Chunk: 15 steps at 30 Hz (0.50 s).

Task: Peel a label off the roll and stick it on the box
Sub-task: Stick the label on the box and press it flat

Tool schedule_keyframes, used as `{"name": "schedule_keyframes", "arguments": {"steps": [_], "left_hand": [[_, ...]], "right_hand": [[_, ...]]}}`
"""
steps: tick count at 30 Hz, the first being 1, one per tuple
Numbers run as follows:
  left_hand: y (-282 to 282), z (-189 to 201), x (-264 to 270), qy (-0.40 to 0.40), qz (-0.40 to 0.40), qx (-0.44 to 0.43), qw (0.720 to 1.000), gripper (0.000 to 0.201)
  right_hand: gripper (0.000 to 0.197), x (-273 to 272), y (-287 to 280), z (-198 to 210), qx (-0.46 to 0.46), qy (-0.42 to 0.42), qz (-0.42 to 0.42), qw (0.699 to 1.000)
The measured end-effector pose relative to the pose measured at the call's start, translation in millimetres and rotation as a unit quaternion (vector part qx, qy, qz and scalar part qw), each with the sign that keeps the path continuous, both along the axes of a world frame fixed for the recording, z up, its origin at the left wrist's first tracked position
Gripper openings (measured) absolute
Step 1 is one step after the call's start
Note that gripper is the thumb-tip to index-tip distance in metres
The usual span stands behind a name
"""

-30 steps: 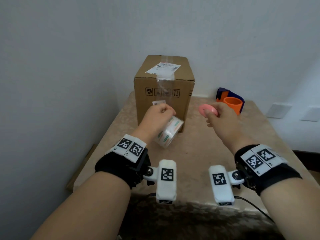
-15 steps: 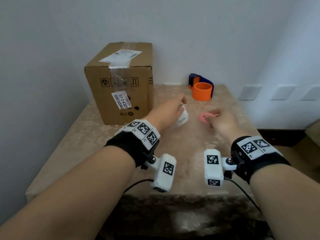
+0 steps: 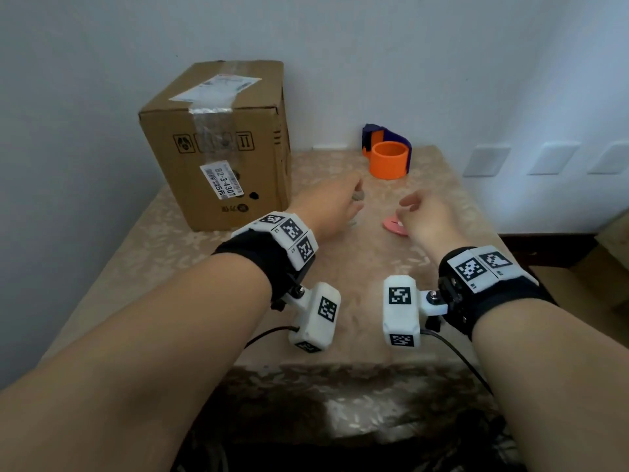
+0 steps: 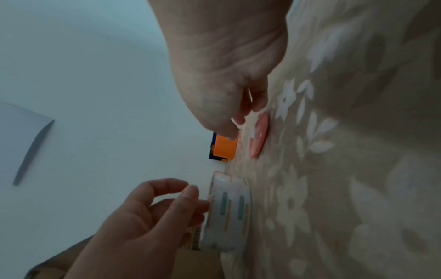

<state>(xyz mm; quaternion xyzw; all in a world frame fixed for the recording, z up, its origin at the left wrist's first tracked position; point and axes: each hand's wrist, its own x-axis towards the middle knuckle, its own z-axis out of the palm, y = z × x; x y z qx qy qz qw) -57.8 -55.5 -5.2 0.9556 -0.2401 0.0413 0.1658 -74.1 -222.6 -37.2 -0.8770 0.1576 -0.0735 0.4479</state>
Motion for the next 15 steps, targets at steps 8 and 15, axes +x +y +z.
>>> {"name": "schedule_keyframes", "arguments": {"steps": [8, 15], "left_hand": [[52, 37, -23, -0.092, 0.015, -0.033, 0.995, 0.020], [125, 50, -44, -0.134, 0.119, -0.137, 0.974, 0.019]], "right_hand": [[0.025, -6, 56, 31, -0.052, -0.067, 0.087, 0.993], [0.021, -12, 114, 48, -0.068, -0.171, 0.168, 0.969]]}}
